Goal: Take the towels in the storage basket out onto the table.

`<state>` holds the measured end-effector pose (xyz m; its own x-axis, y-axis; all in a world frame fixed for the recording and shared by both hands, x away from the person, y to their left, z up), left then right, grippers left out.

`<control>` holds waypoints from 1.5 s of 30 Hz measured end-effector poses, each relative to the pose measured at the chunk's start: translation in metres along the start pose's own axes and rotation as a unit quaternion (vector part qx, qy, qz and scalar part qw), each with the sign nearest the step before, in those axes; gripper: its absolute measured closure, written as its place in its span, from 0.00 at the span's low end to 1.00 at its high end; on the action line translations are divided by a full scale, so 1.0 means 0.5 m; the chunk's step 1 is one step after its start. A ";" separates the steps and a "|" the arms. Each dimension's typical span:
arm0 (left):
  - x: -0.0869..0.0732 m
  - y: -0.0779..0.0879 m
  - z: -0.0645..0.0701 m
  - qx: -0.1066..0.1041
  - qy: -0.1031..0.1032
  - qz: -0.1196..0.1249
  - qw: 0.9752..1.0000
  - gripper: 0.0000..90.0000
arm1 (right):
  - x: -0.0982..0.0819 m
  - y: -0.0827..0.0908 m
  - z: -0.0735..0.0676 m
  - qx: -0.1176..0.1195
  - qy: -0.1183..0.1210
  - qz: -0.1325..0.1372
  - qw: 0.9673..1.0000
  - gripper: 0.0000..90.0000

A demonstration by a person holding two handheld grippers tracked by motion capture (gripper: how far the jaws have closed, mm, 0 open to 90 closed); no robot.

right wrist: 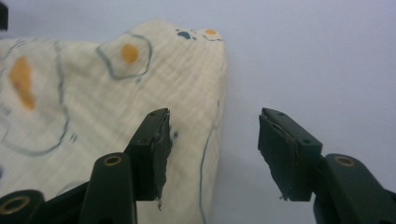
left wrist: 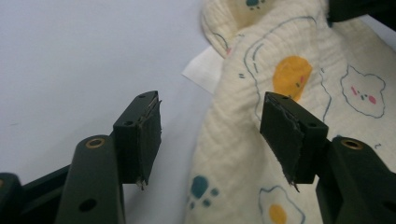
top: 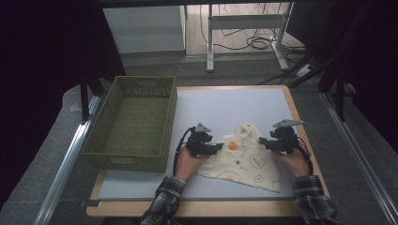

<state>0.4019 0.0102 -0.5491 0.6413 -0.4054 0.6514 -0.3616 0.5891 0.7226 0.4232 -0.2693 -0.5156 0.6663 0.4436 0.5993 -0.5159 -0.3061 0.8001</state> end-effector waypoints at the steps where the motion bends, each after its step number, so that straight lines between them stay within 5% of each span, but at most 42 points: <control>1: -0.002 -0.006 0.004 0.003 -0.007 -0.009 1.000 0.45 | 0.001 -0.012 0.001 0.005 -0.005 -0.004 1.000 0.48; 2: -0.005 -0.011 0.008 0.002 -0.015 -0.020 1.000 0.49 | -0.001 -0.023 -0.001 0.010 -0.008 -0.012 1.000 0.50; 4: -0.012 -0.014 0.018 0.012 -0.033 -0.030 0.999 0.67 | -0.009 -0.041 -0.010 0.012 -0.002 -0.032 0.999 0.71; 7: -0.012 0.012 0.019 0.009 -0.027 -0.021 0.999 0.96 | -0.012 -0.037 -0.028 0.020 0.004 -0.025 0.999 0.94; 11: 0.002 0.106 0.023 0.043 -0.028 0.038 0.998 0.97 | 0.018 0.004 -0.055 0.011 0.033 0.010 0.999 0.96; 13: 0.005 0.151 0.029 0.036 -0.025 0.057 0.997 0.95 | 0.036 0.034 -0.069 0.008 0.043 0.030 0.999 0.96; 15: 0.001 0.168 0.035 0.017 -0.024 0.044 0.999 0.75 | 0.041 0.053 -0.076 -0.001 0.050 0.022 0.999 0.95; 16: -0.004 0.170 0.038 0.026 -0.026 0.046 0.998 0.66 | 0.036 0.054 -0.076 -0.002 0.052 0.000 0.999 0.93; 18: -0.013 0.164 0.034 0.032 -0.021 0.041 0.998 0.57 | 0.012 0.042 -0.066 -0.015 0.056 -0.050 0.997 0.85; 20: -0.015 0.151 0.024 0.045 -0.013 0.040 0.998 0.52 | -0.015 0.033 -0.049 -0.015 0.050 -0.070 0.996 0.72; 26: 0.017 0.108 -0.002 0.084 -0.008 0.032 0.996 0.51 | -0.018 0.059 -0.016 -0.019 0.022 -0.031 0.999 0.64; 29: 0.037 0.079 -0.017 0.077 0.001 0.032 0.997 0.49 | 0.001 0.057 -0.017 -0.020 0.021 -0.015 0.999 0.64; 34: 0.041 0.028 -0.034 0.061 0.011 -0.001 0.998 0.50 | 0.035 0.034 -0.033 -0.005 0.018 0.003 1.000 0.62; 39: 0.009 -0.002 -0.021 0.054 -0.016 -0.056 0.997 0.70 | 0.074 0.005 -0.054 0.012 0.021 0.007 1.000 0.56; 45: -0.024 0.017 0.004 0.049 -0.024 -0.066 0.996 0.91 | 0.099 -0.032 -0.088 0.034 0.032 0.010 0.999 0.50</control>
<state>0.3896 0.0186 -0.5505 0.6547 -0.5091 0.5587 -0.3430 0.4586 0.8198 0.4405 -0.2053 -0.4996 0.6193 0.4901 0.6134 -0.4889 -0.3705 0.7897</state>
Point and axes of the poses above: each handheld gripper's, and its own axes: y roughly backward along the jaws, x roughly out of its top, z roughly to its right, the point moved 3 cm from there along -y, roughly forward along the jaws, and after that the axes turned 9 degrees about -z, right-handed, at the moved point
